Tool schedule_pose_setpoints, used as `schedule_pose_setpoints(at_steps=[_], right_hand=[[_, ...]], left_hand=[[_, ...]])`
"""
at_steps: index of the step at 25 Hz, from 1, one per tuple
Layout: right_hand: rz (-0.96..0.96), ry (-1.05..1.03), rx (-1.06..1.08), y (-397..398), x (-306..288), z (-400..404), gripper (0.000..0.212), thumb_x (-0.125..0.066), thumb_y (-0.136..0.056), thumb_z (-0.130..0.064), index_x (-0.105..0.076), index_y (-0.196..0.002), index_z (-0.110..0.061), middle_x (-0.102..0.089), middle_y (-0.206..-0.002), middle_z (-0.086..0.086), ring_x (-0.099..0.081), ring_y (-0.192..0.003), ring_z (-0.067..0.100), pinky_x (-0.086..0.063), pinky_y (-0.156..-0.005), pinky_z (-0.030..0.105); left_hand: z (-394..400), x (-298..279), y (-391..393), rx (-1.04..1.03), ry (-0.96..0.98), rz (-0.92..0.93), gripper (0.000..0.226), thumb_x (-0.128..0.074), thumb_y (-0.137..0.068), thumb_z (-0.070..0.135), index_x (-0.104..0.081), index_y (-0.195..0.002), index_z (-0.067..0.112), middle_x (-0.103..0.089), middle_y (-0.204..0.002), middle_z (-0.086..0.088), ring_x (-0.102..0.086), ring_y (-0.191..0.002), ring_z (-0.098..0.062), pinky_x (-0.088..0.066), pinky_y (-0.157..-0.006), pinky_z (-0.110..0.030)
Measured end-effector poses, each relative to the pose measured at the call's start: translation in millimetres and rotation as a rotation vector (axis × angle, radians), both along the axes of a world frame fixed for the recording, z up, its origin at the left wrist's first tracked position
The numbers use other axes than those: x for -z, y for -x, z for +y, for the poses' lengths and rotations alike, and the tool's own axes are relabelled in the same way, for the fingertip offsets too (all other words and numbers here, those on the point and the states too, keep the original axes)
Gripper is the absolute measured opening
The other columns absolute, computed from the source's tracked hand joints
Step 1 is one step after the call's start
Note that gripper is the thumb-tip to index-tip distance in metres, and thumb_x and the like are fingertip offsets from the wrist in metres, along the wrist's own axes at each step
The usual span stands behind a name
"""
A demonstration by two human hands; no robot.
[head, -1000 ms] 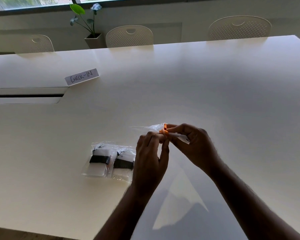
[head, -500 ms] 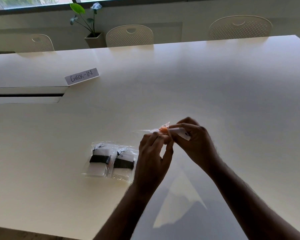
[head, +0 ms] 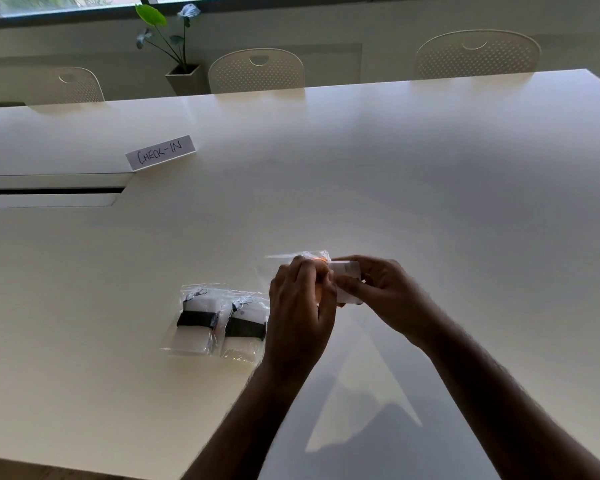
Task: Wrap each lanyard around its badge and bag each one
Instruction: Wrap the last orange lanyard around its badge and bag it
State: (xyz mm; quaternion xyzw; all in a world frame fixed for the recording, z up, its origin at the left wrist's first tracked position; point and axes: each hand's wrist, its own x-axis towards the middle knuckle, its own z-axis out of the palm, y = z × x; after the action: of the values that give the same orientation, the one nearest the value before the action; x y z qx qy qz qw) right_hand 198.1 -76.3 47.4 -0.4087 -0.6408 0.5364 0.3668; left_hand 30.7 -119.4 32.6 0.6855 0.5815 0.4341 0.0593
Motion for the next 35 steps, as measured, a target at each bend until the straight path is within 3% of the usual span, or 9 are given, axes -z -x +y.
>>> schedule_pose_setpoints(at_steps=[4,7,12,15,19,24,26,29,35], right_hand=[[-0.146,-0.057,-0.033,-5.1,-0.5,7.2,0.019,-0.068,-0.101,-0.025,-0.076,-0.115,-0.035,-0.079,-0.098,-0.008,-0.074,-0.089,0.014,-0.061,-0.084,0.047],[0.027,0.008,0.030,-1.1,1.0,3.2,0.025,-0.066,-0.102,-0.017,-0.075,-0.123,-0.027,-0.078,-0.102,-0.002,-0.071,-0.084,0.010,-0.052,-0.071,0.028],[0.275,0.139,0.076,0.1,7.7,4.3,0.028,-0.064,-0.101,-0.008,-0.072,-0.127,-0.014,-0.078,-0.113,0.013,-0.073,-0.094,0.022,-0.056,-0.080,0.039],[0.069,-0.003,0.100,-1.2,5.9,4.3,0.023,-0.072,-0.097,-0.009,-0.077,-0.116,-0.020,-0.081,-0.108,0.003,-0.077,-0.103,0.022,-0.060,-0.096,0.046],[-0.076,-0.133,0.062,0.8,3.1,4.0,0.022,-0.073,-0.096,-0.009,-0.078,-0.113,-0.023,-0.082,-0.102,-0.006,-0.078,-0.096,0.012,-0.062,-0.085,0.030],[0.245,0.069,0.174,6.4,9.1,4.8,0.022,-0.075,-0.090,0.002,-0.077,-0.111,-0.006,-0.081,-0.099,0.006,-0.077,-0.090,0.015,-0.060,-0.075,0.027],[0.330,0.119,0.201,3.7,11.3,6.4,0.021,-0.075,-0.091,-0.003,-0.074,-0.112,-0.005,-0.079,-0.105,0.012,-0.076,-0.094,0.021,-0.061,-0.079,0.034],[0.421,0.196,0.195,-1.1,11.5,7.7,0.021,-0.074,-0.092,-0.007,-0.071,-0.112,-0.004,-0.076,-0.107,0.019,-0.076,-0.095,0.031,-0.062,-0.082,0.040],[0.473,0.280,0.190,-2.4,13.3,8.6,0.027,-0.075,-0.087,-0.014,-0.070,-0.112,-0.005,-0.075,-0.107,0.018,-0.074,-0.097,0.033,-0.062,-0.089,0.048]], left_hand=[[-3.5,4.3,-2.1,0.042,0.022,0.052,0.002,-0.056,-0.102,0.018,-0.058,-0.103,0.017,-0.061,-0.106,0.002,-0.057,-0.101,-0.021,-0.051,-0.089,-0.044],[-1.9,8.2,-5.3,0.048,0.068,0.094,0.005,-0.057,-0.104,0.024,-0.059,-0.102,0.019,-0.064,-0.104,0.002,-0.060,-0.097,-0.020,-0.053,-0.085,-0.044],[3.1,3.3,-0.4,0.028,0.027,0.091,0.009,-0.060,-0.103,0.024,-0.061,-0.098,0.016,-0.063,-0.098,0.003,-0.058,-0.090,-0.016,-0.053,-0.083,-0.039],[4.0,2.7,-3.4,0.027,0.004,0.105,0.009,-0.059,-0.103,0.023,-0.062,-0.099,0.016,-0.064,-0.100,0.000,-0.060,-0.092,-0.019,-0.053,-0.084,-0.040],[2.7,4.5,-5.3,0.020,-0.029,0.170,0.010,-0.059,-0.103,0.024,-0.063,-0.102,0.015,-0.066,-0.105,-0.002,-0.062,-0.096,-0.024,-0.052,-0.085,-0.041],[8.6,1.8,-6.0,0.021,-0.039,0.211,0.014,-0.060,-0.103,0.027,-0.067,-0.101,0.016,-0.069,-0.104,0.000,-0.063,-0.098,-0.021,-0.053,-0.086,-0.042],[8.0,0.9,-1.4,0.066,-0.084,0.152,0.008,-0.067,-0.100,0.022,-0.068,-0.104,0.015,-0.068,-0.104,0.000,-0.062,-0.098,-0.020,-0.052,-0.087,-0.041],[3.3,0.4,5.6,-0.036,-0.189,0.028,0.033,-0.078,-0.090,0.016,-0.059,-0.117,0.012,-0.061,-0.119,-0.009,-0.057,-0.114,-0.026,-0.047,-0.097,-0.041],[3.3,-4.6,-0.7,-0.291,0.068,-0.731,0.067,-0.083,-0.080,0.043,-0.038,-0.128,0.028,-0.049,-0.130,-0.001,-0.057,-0.118,-0.019,-0.058,-0.089,-0.029]])
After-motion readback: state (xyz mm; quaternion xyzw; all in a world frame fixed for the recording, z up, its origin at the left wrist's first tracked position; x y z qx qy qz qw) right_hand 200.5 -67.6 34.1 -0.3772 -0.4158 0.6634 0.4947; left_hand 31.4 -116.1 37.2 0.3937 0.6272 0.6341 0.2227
